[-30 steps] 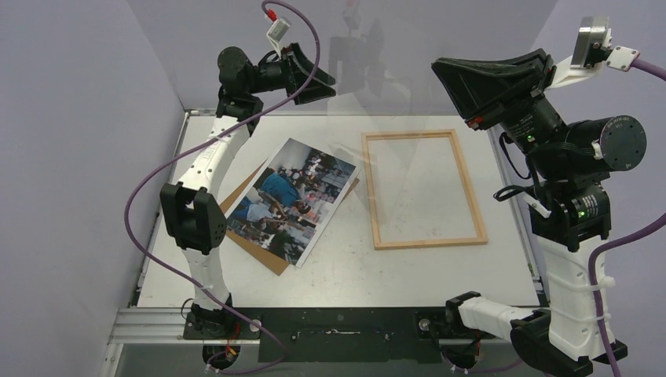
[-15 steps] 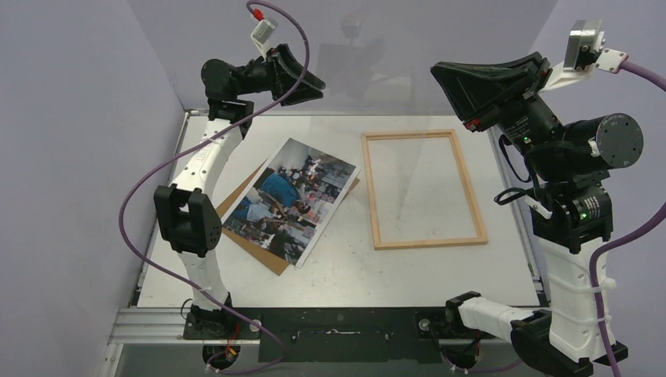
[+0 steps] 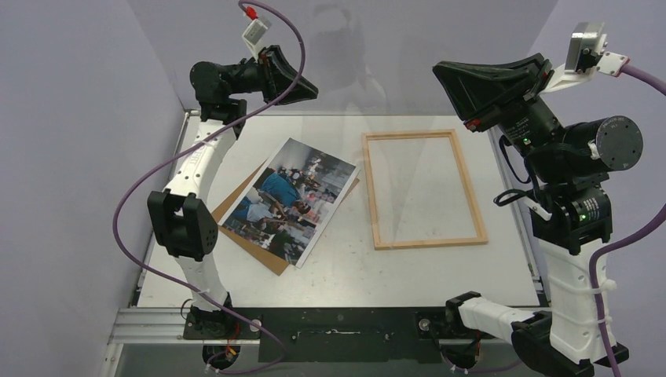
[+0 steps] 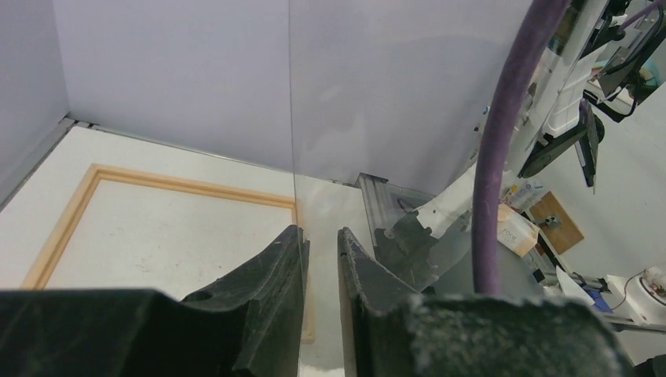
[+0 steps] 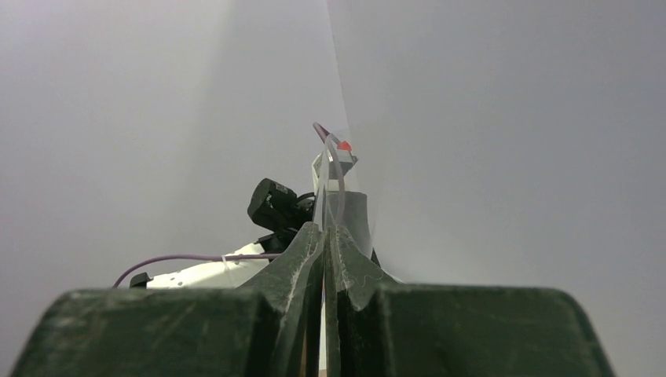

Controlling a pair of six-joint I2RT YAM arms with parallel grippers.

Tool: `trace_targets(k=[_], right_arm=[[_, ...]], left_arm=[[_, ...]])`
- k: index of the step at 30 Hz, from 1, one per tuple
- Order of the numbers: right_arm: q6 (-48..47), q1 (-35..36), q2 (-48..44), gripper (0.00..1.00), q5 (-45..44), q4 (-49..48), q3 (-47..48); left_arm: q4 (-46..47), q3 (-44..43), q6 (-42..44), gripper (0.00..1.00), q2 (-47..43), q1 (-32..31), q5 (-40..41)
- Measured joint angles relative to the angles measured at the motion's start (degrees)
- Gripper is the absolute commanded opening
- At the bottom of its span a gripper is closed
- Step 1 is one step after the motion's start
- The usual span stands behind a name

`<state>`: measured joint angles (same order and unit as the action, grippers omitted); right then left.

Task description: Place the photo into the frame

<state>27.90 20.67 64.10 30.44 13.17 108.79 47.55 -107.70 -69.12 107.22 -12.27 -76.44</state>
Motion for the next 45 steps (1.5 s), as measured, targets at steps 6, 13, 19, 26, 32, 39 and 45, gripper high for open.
trace_targets(k=[6, 13, 19, 26, 32, 39, 45], right_arm=[[-0.87, 0.0, -0.96, 0.0, -1.4, -0.26, -2.19], [-2.75, 0.0, -0.96, 0.0, -2.45, 0.17, -3.69], [-4.15, 0.0, -0.76, 0.0, -3.8, 0.68, -5.7], [-5.86, 0.0, -0.76, 0.0, -4.98, 1.66, -6.6], [-6.54, 0.0, -0.74, 0.0, -6.25, 2.25, -8.22], [-6.75, 0.0, -0.74, 0.27, -7.72, 2.32, -8.92], [-9.11, 0.0, -0.02, 0.8, -11.54, 4.13, -10.75]], left_arm=[[3.72, -0.02, -3.41, 0.19, 0.04, 0.44, -1.64], [6.36, -0.13, -7.21, 0.41, 0.07, 0.63, -2.1], [6.93, -0.13, -8.85, 0.09, 0.04, 0.44, -2.54], [9.35, 1.51, -9.64, 0.05, 0.07, 2.19, -1.95], [10.43, 2.97, -10.21, 0.05, 0.07, 3.58, -1.62], [11.67, 4.07, -10.21, 0.0, 0.04, 3.85, -1.29], [10.12, 10.43, -8.39, 0.0, -0.24, 8.24, 2.89]])
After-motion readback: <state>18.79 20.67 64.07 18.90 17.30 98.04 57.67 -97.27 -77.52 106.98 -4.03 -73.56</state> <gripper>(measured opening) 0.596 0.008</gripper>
